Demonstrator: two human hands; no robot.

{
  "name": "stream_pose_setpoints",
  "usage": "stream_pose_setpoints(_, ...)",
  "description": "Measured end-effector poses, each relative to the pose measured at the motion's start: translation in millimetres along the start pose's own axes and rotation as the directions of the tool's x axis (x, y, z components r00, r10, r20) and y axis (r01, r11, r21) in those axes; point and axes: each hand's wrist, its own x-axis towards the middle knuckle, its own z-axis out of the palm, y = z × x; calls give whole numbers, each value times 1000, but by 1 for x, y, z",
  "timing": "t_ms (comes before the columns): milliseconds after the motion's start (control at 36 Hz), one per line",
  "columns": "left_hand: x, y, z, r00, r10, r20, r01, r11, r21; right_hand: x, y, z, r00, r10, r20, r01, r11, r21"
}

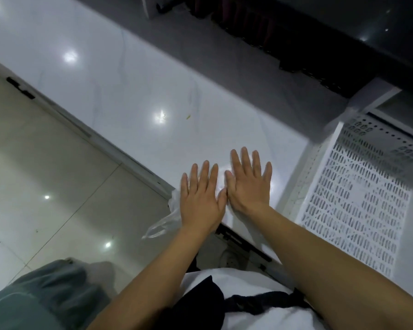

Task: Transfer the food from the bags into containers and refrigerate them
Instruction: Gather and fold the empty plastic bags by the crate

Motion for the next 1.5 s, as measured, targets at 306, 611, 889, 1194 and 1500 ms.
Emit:
stream_pose_setpoints(306, 55, 6, -23, 989, 3, 145, -6, 1000, 23, 70, 4, -11, 999, -26, -23, 25, 999, -46)
stream_pose_setpoints(611, 54, -11, -11, 996, 71, 55, -72, 997, 18, 116, 42, -18, 996, -41, -78, 35, 997, -76)
stream_pose_setpoints(889, 54, -64, -53, 957, 174, 231, -184, 983, 21, 79, 14, -10, 980, 196, -38, -194, 980, 40)
stream_pose_setpoints(1194, 96, -39, -87, 938, 243, 249, -243, 969, -29, 9, -19, -34, 944, 159, -289, -68, 951, 301)
stream_pose_setpoints(1500, 125, -25, -98, 887, 145, 439, -125, 989, -75, -36, -21, -4, 995, -15, 98, 5, 996, 94)
